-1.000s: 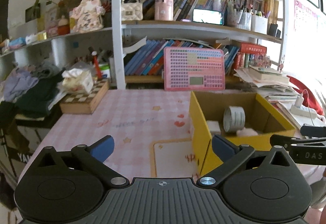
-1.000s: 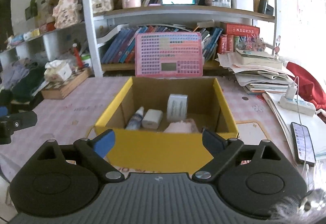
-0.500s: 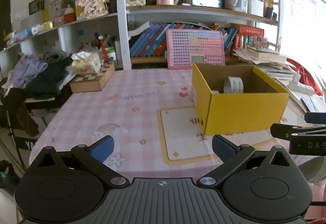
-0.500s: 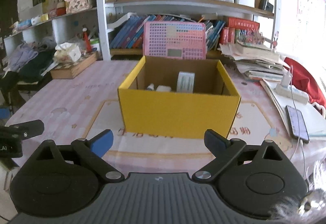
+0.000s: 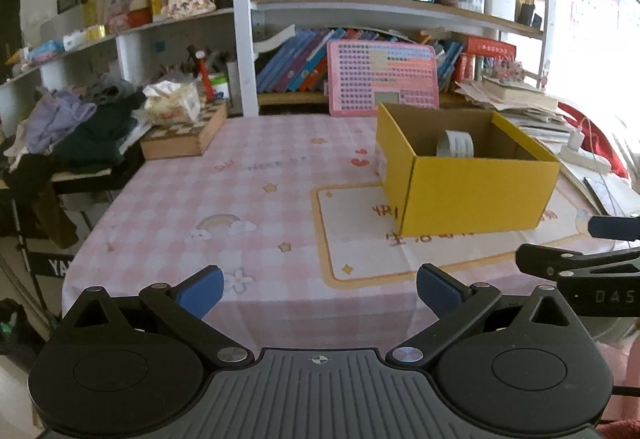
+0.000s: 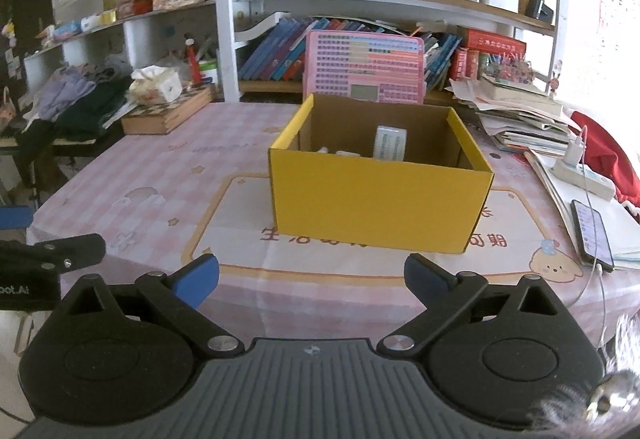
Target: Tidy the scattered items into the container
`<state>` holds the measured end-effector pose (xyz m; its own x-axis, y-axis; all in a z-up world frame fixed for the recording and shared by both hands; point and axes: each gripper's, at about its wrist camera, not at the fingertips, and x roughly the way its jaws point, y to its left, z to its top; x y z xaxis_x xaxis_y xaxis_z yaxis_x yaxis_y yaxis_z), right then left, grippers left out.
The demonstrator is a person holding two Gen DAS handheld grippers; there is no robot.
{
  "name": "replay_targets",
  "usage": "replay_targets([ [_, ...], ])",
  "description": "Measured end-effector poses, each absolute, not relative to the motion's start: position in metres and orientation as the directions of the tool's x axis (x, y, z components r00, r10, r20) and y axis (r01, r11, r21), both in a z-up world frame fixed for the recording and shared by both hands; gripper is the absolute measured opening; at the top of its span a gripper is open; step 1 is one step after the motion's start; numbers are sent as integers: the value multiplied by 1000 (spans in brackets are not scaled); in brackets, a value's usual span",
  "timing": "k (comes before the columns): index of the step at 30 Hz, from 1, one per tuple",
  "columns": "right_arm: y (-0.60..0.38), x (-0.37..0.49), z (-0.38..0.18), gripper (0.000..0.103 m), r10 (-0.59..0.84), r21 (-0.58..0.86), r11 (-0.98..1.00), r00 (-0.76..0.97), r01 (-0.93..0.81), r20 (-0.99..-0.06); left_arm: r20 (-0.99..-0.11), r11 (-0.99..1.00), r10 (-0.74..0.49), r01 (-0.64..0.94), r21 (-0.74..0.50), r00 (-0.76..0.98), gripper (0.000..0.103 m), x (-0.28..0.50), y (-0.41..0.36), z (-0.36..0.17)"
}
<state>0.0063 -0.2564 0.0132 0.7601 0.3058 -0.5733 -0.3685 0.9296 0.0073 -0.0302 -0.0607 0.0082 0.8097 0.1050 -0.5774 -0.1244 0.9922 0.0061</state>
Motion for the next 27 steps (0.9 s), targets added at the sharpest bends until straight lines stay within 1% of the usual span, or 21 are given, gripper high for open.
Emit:
replay_targets([
  [10,-254,1,11,101,303,4,927,744,-374,-595,-609,992,110,-121,23,785,103,-32,-61,3],
  [27,-250,1,9,101,304,1,923,727,-385,-616,-625,993,98,-113,15,775,103,-33,-59,0],
])
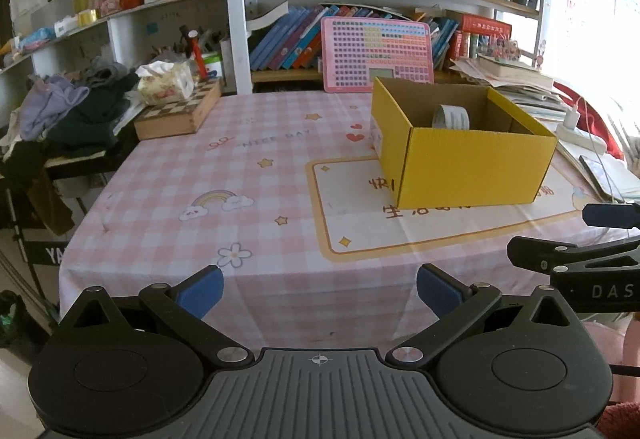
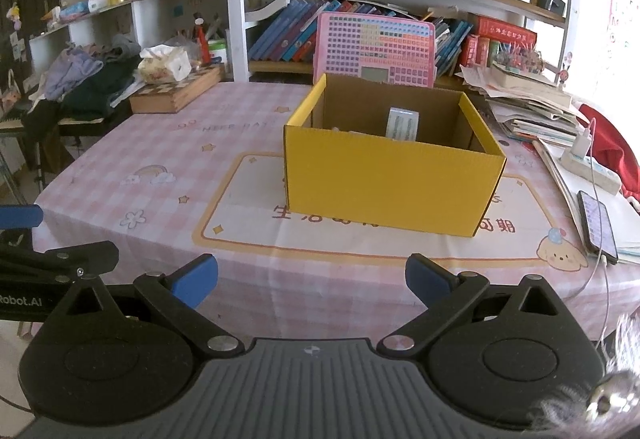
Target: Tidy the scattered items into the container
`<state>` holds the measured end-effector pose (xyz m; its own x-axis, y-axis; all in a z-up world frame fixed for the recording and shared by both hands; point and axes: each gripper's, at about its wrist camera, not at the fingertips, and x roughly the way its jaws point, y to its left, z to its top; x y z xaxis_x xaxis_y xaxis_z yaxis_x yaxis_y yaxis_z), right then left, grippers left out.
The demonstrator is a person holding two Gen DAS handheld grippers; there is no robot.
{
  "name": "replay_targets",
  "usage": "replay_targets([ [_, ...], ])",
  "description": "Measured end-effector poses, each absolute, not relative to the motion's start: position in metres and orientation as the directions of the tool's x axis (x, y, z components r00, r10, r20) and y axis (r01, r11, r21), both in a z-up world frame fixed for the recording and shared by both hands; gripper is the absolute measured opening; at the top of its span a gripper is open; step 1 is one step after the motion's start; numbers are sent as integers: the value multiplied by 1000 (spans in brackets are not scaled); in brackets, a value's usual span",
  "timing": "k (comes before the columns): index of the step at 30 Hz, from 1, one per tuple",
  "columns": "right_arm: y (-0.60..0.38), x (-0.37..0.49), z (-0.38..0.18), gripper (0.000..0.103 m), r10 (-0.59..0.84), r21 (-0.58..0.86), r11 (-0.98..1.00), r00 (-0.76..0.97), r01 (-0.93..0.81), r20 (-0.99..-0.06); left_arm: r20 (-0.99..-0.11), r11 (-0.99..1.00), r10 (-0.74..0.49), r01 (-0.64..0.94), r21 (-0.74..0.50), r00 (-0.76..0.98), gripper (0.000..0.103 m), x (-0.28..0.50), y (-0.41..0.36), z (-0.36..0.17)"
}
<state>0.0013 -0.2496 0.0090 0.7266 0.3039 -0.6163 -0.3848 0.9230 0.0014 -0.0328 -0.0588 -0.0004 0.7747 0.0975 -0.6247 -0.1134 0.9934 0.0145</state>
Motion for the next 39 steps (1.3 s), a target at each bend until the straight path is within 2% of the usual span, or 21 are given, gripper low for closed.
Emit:
replay_targets([
  [39,-245,4,8,102,310,-1,917,716,-398,-625,-637,995,78,-98,3,767,103,-32,-58,-2],
])
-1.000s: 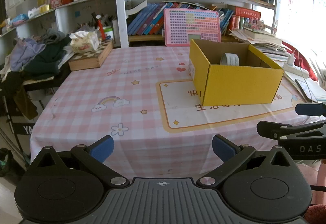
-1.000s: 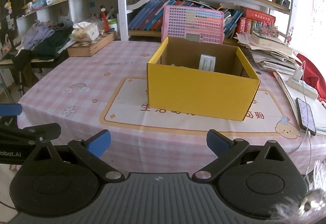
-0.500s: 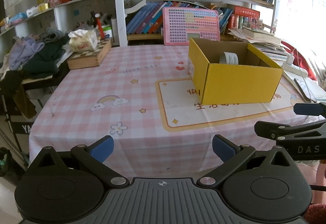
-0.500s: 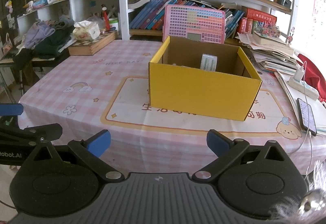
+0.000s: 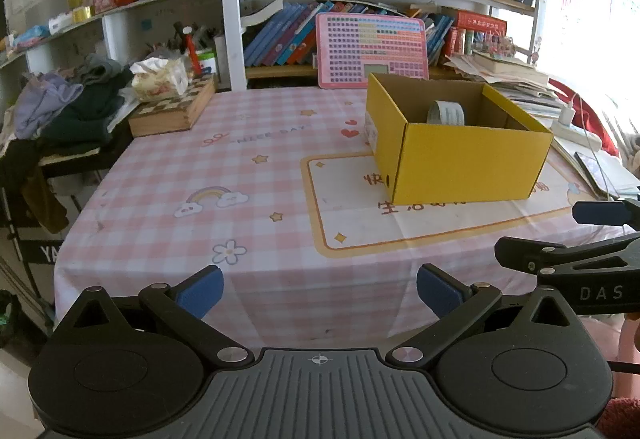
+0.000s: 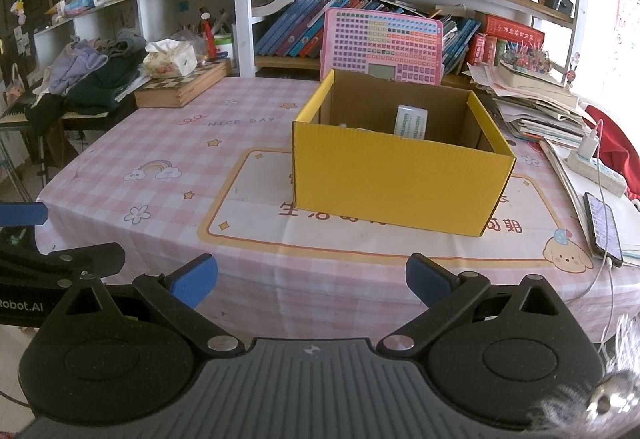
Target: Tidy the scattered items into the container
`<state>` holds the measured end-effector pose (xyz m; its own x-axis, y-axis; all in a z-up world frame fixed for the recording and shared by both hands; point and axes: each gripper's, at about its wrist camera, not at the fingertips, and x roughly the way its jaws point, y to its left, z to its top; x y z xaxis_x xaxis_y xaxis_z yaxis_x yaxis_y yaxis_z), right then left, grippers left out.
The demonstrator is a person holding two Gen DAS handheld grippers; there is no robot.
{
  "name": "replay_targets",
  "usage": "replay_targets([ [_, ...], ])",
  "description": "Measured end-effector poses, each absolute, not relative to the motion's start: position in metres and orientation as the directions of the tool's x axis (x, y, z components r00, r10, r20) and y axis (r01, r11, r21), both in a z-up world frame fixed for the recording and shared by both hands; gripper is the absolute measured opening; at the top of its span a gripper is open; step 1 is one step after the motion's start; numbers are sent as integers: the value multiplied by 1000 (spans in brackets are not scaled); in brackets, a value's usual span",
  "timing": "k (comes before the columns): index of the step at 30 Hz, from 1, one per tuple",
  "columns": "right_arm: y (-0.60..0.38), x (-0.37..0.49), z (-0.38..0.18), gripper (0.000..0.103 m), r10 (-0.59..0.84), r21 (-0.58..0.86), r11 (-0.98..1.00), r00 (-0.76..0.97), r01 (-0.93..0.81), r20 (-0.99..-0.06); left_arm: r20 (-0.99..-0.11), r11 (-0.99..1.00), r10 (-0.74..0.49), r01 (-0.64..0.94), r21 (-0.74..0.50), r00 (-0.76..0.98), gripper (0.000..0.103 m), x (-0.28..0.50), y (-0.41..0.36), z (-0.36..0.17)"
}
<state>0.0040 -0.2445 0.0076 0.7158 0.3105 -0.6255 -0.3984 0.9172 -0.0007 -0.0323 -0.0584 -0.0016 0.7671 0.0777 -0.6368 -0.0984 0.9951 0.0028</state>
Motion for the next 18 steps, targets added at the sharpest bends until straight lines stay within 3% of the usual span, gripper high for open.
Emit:
replay_targets([
  [18,-243,4,2,102,318,5,914,707,-406,-631,-641,993,79,-120,-21,763,103,-30,-55,-4],
])
